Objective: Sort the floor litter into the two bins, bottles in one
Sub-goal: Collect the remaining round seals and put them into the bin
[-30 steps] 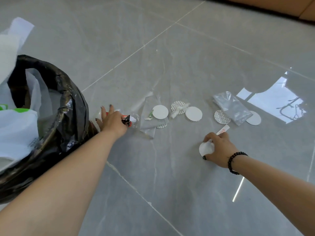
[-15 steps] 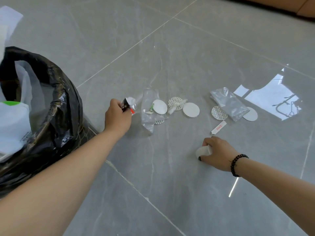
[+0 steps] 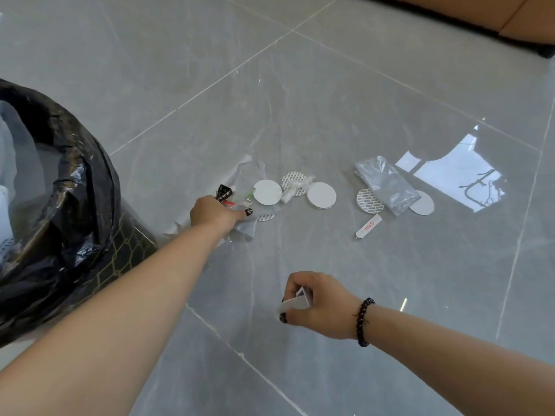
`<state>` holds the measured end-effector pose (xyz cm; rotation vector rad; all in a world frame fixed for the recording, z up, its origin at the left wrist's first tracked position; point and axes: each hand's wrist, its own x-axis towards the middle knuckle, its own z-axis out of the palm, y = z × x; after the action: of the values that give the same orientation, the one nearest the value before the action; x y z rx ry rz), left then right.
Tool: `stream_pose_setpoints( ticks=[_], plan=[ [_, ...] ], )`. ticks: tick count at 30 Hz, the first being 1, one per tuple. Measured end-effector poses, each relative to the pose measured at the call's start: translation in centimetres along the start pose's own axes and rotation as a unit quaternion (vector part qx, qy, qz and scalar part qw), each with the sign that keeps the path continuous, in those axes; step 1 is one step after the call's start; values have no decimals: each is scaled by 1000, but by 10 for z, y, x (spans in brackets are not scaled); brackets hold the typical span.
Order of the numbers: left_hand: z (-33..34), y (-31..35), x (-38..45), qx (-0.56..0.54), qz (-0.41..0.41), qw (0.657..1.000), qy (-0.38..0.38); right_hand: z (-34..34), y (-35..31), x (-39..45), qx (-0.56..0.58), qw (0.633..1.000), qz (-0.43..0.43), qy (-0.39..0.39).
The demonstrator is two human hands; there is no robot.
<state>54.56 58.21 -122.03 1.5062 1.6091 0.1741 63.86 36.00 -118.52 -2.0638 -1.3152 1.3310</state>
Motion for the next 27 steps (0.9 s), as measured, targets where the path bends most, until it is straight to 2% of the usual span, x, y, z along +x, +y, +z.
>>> stream_pose_setpoints(
  ticks=[3, 5, 9, 11, 13, 15, 17, 19, 20, 22, 27],
  plan=[
    [10, 1, -8, 50, 5, 998, -32, 0, 2, -4, -2, 1000, -3, -13],
    [12, 4, -14, 28, 2, 998, -48, -6, 3, -7, 18, 1000, -9, 4],
    [4, 4, -44, -74, -1, 987, -142, -24, 8, -7, 156, 976, -32, 151],
    [-1, -3, -61, -95, -1, 977, -190, -39, 14, -3, 164, 954, -23, 251],
    [-2, -15, -72, -122, -12, 967, -223, -54, 19, 1, 146, 946, -1, 290],
    [-1, -29, -82, -129, -27, 958, -253, -60, 22, 5, 80, 966, 10, 247],
    [3, -39, -90, -119, -40, 954, -271, -52, 23, 7, -50, 986, 34, 154],
    [7, -47, -95, -127, -54, 949, -282, -36, 28, 10, -155, 983, 56, 86],
    [8, -48, -98, -134, -56, 947, -286, -29, 32, 12, -194, 976, 59, 76],
    [8, -50, -99, -145, -55, 946, -286, -23, 37, 16, -219, 970, 50, 97],
    [1, -48, -100, -180, -49, 946, -266, -38, 42, 13, -148, 967, 56, 198]
  ],
)
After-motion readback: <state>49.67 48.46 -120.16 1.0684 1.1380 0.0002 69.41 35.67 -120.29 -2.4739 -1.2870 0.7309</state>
